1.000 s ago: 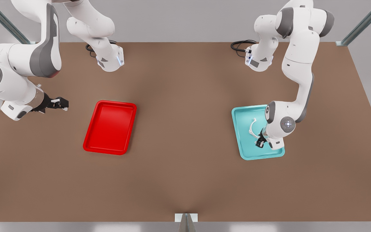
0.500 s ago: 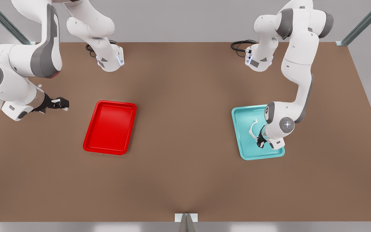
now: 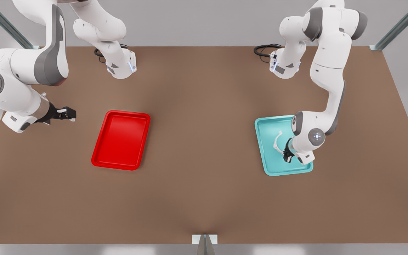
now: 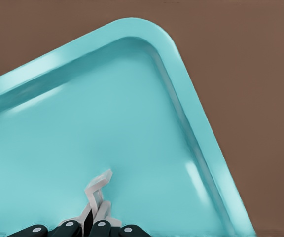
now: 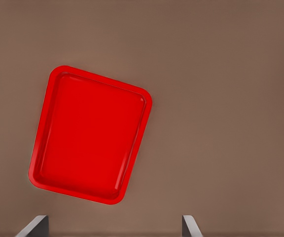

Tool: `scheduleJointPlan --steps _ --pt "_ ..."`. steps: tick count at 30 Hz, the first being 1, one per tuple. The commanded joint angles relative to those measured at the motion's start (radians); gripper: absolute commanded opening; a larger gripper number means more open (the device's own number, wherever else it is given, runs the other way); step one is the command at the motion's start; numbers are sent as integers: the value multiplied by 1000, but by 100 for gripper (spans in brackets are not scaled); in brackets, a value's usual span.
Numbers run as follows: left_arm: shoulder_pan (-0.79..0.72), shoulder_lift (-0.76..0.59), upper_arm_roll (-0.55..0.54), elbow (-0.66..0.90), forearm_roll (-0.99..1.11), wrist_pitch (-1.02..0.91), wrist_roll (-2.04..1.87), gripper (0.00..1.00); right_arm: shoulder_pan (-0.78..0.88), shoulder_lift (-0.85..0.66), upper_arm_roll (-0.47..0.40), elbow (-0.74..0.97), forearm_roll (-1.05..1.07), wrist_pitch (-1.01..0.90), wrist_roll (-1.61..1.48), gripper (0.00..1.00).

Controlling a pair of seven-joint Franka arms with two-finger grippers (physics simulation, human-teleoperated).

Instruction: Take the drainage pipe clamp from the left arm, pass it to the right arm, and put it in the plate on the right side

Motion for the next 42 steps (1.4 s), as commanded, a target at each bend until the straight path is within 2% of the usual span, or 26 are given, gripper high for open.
scheduleJointPlan --steps 1,3,5,7,9,11,15,20,27,42 --pt "-10 -48 0 2 18 -115 -36 21 5 3 1 8 1 5 -1 100" --pt "-57 -79 -1 21 76 -170 -42 21 22 17 8 12 4 11 -1 100" --pt "-111 -19 -11 297 93 -482 -55 21 99 97 9 78 43 20 -1 100" --pt "-183 107 -12 586 87 -681 -183 21 165 172 9 129 77 49 -1 100" --pt "-263 219 -32 813 81 -764 -337 21 239 217 9 131 82 131 -1 100" --pt "-336 286 -50 907 87 -764 -498 21 297 252 12 132 96 229 -4 100" --pt "-387 347 -93 999 9 -675 -918 21 357 303 15 117 178 350 -3 100" --pt "-403 360 -104 1025 -6 -568 -1032 21 424 352 15 98 289 496 -1 100" --pt "-441 360 -106 1028 1 -497 -1038 21 486 395 17 101 324 566 -1 100" --pt "-441 371 -104 1025 -2 -482 -1148 21 618 451 18 92 370 617 -3 100"
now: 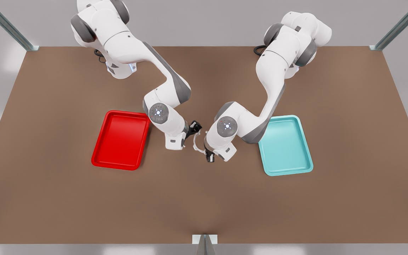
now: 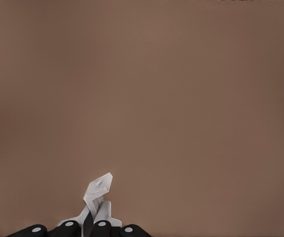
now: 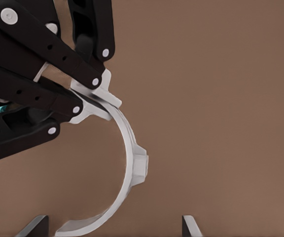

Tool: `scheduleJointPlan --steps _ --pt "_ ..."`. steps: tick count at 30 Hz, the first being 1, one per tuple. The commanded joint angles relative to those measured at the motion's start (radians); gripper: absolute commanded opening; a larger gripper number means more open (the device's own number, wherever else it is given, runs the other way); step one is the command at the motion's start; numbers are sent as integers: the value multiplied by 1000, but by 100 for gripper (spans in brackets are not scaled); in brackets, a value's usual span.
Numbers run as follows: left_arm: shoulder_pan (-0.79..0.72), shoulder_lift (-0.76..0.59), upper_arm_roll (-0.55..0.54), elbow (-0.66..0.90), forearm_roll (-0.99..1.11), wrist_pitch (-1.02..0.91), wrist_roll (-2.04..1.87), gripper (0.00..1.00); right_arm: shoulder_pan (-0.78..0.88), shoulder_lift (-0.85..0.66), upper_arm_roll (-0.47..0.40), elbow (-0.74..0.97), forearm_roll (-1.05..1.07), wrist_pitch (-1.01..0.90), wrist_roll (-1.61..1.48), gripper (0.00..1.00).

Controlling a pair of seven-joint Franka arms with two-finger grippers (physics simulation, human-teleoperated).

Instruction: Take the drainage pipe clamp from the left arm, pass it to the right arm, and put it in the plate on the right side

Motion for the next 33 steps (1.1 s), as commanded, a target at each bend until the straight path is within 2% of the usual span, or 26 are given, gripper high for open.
scheduleJointPlan --steps 1,9,29,30,31,32,33 --pt "1 1 0 2 2 14 -231 21 12 -2 0 -5 4 31 -3 100" --pt "4 1 0 0 2 16 -233 21 38 -15 8 -100 14 222 -3 100" --pt "5 -1 0 0 6 14 -234 21 35 58 6 -86 11 255 -4 100" --pt "5 -1 0 0 6 13 -234 21 35 58 6 -86 11 255 -6 90" --pt "5 -1 0 0 6 14 -234 21 34 58 6 -86 9 255 -12 56" --pt "5 -1 0 0 6 13 -234 21 34 58 6 -86 11 255 -18 35" --pt "4 -1 0 2 6 14 -234 21 34 58 6 -86 11 255 -11 21"
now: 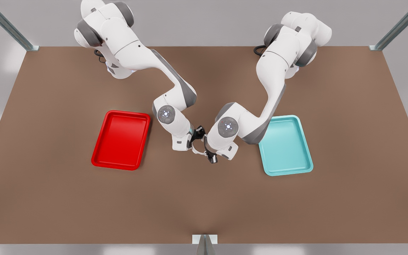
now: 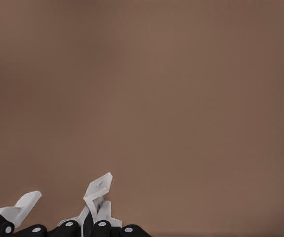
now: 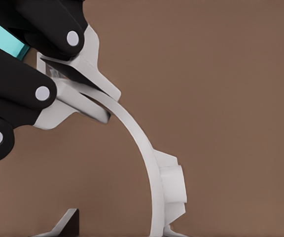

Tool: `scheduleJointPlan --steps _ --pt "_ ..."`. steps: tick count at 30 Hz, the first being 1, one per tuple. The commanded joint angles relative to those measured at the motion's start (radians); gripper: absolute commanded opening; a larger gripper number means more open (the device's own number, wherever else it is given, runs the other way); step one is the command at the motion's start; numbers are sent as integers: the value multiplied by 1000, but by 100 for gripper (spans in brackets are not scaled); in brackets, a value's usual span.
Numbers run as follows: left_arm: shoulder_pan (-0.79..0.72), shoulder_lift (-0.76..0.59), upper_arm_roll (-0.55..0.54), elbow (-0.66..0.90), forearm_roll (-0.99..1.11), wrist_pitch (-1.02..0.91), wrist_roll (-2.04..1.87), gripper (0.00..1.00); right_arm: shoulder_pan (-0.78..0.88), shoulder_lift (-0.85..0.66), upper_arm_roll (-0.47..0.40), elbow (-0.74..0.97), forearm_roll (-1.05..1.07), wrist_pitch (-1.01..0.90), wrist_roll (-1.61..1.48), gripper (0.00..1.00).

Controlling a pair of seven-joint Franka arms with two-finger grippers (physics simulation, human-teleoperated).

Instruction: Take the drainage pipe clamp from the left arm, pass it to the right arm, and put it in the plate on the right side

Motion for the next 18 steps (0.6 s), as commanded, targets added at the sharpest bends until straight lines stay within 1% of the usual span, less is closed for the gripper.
scheduleJointPlan --steps 1,2,3,4,16,18 --pt "-1 -2 0 1 3 2 -41 22 -1 0 0 0 -19 17 12 21" --pt "1 -3 0 1 3 2 -39 41 -1 1 0 0 -17 18 13 21" --pt "-1 -3 0 1 3 2 -39 47 0 1 0 0 -17 18 15 21" --pt "1 -3 0 1 3 2 -39 100 2 0 0 2 -17 18 16 21" --pt "1 -8 1 1 0 -10 -39 100 -7 1 0 17 -22 17 5 21" --pt "1 -15 3 3 0 -49 -39 100 -10 6 0 17 -22 17 1 21"
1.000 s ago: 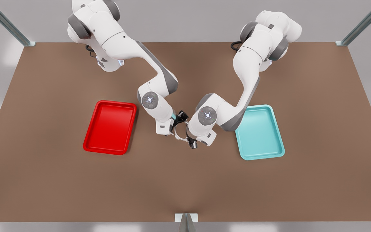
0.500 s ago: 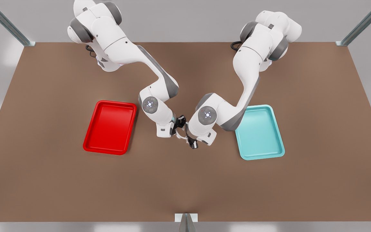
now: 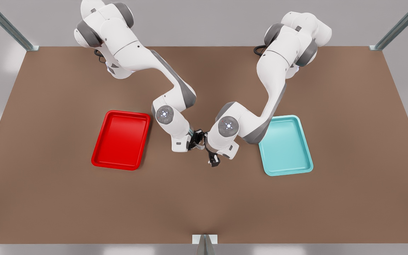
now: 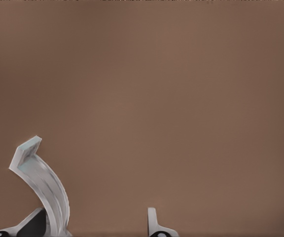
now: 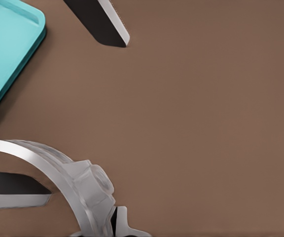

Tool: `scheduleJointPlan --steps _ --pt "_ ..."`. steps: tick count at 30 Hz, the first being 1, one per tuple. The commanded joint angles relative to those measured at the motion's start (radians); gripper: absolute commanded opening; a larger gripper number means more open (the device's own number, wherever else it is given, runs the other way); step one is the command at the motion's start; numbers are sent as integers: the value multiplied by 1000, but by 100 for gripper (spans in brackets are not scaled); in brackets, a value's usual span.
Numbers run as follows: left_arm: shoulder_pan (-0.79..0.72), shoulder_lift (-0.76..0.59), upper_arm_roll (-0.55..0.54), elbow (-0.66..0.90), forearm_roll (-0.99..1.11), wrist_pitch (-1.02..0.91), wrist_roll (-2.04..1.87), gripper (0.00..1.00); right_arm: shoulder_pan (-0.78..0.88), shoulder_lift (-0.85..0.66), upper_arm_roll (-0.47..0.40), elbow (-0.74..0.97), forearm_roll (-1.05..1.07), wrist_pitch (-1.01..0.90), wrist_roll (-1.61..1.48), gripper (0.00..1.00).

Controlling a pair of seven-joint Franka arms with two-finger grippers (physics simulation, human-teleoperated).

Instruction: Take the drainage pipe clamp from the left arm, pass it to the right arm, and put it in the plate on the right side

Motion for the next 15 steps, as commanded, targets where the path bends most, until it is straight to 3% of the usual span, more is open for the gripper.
scheduleJointPlan --steps 1,5,7,9,11,13,14,15 --pt "10 -11 1 21 -6 -83 -8 100 0 0 0 -1 -4 1 17 21" --pt "83 -77 -6 43 -13 -231 48 100 -23 -6 -6 -15 -4 -37 25 21" --pt "250 -135 -7 90 -13 -550 789 100 -101 -70 -21 -33 -77 -155 22 21" --pt "395 -177 -1 178 -4 -730 1514 100 -153 -147 -69 -101 -192 -191 25 21" --pt "416 -211 5 178 106 -894 2104 100 -250 -184 -72 -104 -217 -293 11 21" --pt "557 -408 -38 -128 66 -762 2487 100 -345 -210 -83 -104 -229 -393 -42 21" --pt "551 -557 -38 -350 129 -575 2705 100 -426 -202 -83 -104 -229 -405 -147 21" --pt "469 -559 25 -338 141 -593 2691 100 -466 -187 -84 -104 -232 -405 -182 21"
